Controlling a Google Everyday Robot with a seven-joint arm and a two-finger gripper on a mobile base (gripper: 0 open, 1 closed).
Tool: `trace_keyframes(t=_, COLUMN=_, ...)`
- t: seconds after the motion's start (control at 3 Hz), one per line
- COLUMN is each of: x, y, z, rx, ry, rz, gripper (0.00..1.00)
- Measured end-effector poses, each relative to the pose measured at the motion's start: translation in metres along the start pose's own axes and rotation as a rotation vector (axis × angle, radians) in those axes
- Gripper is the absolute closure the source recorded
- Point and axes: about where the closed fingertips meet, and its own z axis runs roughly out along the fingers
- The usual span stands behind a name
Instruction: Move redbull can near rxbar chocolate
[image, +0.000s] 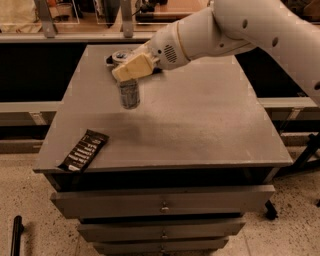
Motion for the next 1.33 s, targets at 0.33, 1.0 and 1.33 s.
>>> trace_keyframes(t=0.33, x=-0.003, y=0.027, z=0.022, rx=-0.098, ry=0.016, rz=-0.071, gripper=1.00)
trace_keyframes(t=1.0, x=-0.003, y=0.065, z=0.063, rx=-0.243, ry=0.010, rz=-0.158, gripper=1.00)
trace_keyframes(t=1.33, x=-0.002, y=0.072, z=0.073, rx=-0.293, ry=0.001, rz=-0.170, gripper=0.83)
